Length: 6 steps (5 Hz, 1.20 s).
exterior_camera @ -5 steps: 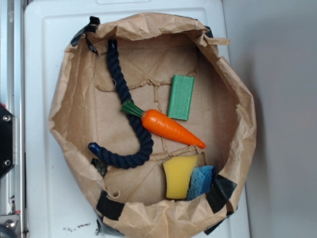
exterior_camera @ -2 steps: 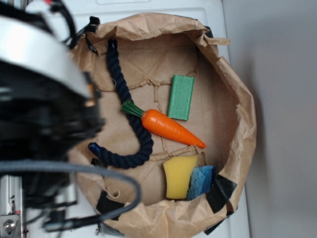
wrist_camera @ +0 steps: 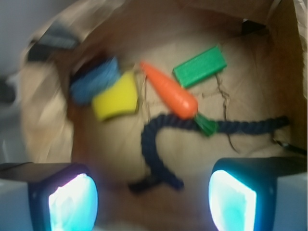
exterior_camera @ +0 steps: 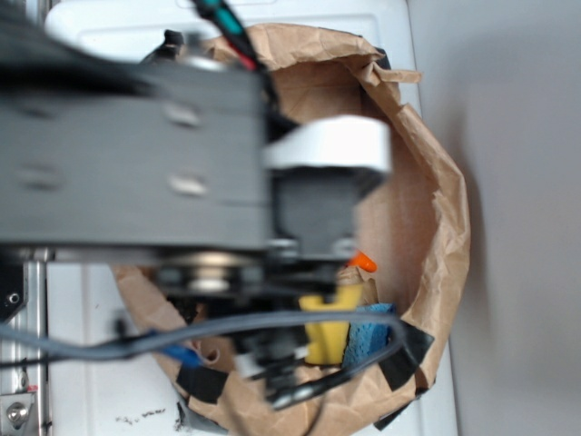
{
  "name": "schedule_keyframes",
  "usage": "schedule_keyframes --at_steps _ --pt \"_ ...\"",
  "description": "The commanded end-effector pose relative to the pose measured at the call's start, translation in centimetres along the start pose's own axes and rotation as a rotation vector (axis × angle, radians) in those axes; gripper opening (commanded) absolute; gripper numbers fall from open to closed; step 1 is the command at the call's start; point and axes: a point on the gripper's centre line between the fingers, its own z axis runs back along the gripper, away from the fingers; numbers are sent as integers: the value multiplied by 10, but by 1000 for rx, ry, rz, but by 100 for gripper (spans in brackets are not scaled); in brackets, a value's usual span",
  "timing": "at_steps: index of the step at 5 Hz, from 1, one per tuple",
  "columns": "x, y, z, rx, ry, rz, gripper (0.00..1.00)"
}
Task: Grab the green block.
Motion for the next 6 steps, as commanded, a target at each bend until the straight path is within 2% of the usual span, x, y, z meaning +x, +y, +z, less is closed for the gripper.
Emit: schedule_keyframes --at_steps 1,4,5,6 --pt "26 12 -7 -54 -63 240 100" --pt "26 12 -7 -54 -63 240 100" --pt "16 34 -20 -159 -9 294 100" --pt "15 44 -51 -145 -90 406 100"
